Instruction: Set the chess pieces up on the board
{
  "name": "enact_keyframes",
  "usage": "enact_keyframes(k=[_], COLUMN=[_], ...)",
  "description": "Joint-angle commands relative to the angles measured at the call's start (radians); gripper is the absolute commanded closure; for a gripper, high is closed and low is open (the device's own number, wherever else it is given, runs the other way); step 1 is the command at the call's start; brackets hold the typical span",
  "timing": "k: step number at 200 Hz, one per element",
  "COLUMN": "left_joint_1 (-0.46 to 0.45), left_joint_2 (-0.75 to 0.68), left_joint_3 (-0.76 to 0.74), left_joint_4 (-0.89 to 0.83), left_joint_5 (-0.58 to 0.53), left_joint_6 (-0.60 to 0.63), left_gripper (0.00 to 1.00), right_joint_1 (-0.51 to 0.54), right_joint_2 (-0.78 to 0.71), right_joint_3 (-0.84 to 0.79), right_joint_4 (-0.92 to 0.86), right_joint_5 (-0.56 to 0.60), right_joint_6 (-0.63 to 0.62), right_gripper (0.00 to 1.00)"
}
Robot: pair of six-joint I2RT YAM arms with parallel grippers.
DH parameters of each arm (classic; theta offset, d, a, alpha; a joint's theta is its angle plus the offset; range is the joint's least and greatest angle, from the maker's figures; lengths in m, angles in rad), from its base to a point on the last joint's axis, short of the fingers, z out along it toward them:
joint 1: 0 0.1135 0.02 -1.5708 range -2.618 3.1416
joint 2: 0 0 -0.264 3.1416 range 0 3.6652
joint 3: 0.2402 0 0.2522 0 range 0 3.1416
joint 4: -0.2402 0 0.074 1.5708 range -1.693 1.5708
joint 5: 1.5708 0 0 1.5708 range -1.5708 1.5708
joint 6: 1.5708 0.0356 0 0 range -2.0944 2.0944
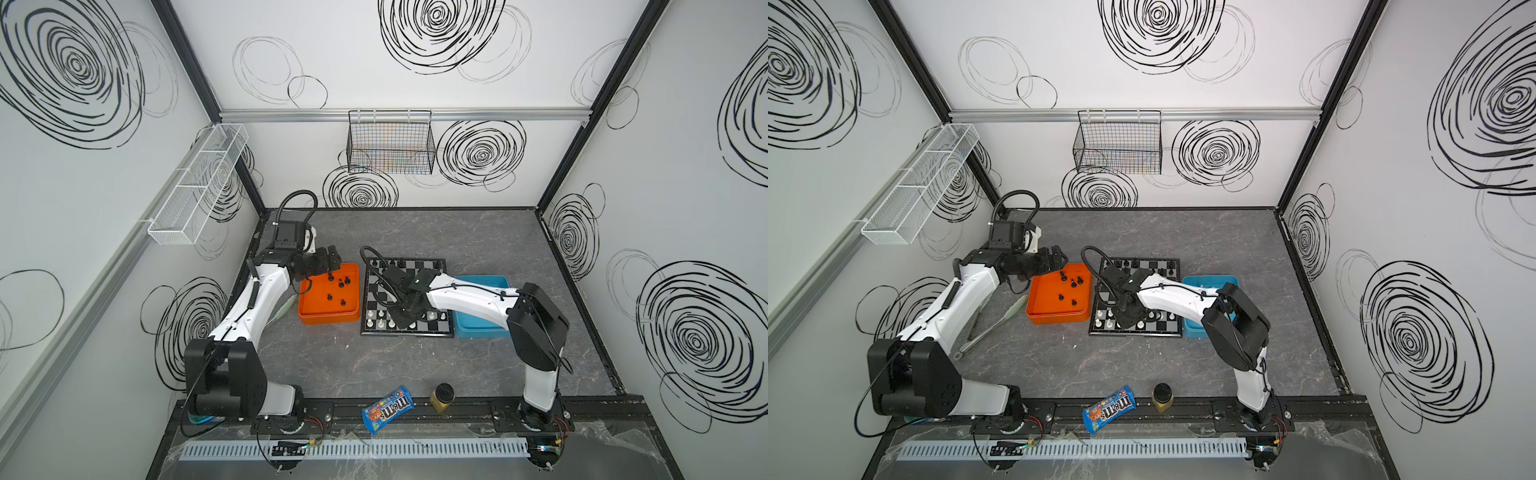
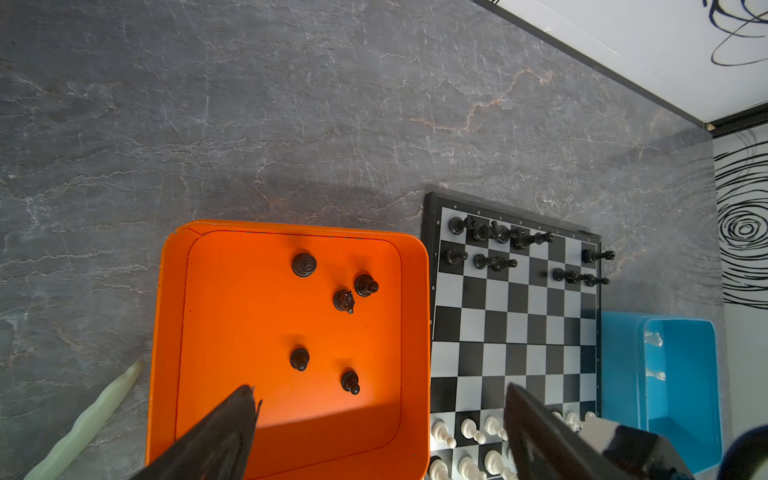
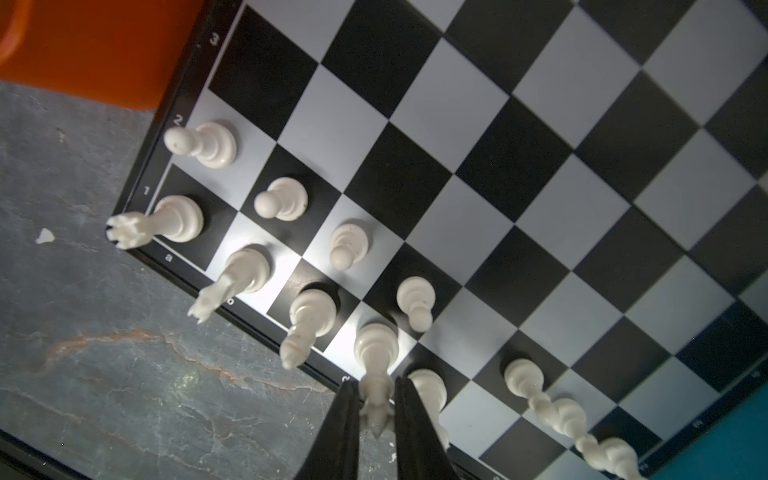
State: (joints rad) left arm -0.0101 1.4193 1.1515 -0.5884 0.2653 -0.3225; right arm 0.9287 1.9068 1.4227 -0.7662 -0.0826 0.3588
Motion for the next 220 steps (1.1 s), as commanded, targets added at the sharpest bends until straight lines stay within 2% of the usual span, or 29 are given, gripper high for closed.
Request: enact_keyframes(k=[1, 220], left_joint_1=[0.012, 0.012], left_joint_2=[-0.006, -0.002], left_joint_3=[-0.012, -0.019], left_joint_4=[0.035, 0.042], left_joint_5=[0.010, 0.014], left_joint_6=[-0.005, -0.010], left_gripper=[0.04, 0.04], right_joint_1=[0.007, 0.014], right_joint_2=[0.009, 0.020], right_joint_3=[0.021, 0.016], right_joint_4=[-0.041, -0.037], right_joint_5=[0.018, 0.003], right_joint_6=[-0.004, -0.013], right_gripper=[0.81, 0.80])
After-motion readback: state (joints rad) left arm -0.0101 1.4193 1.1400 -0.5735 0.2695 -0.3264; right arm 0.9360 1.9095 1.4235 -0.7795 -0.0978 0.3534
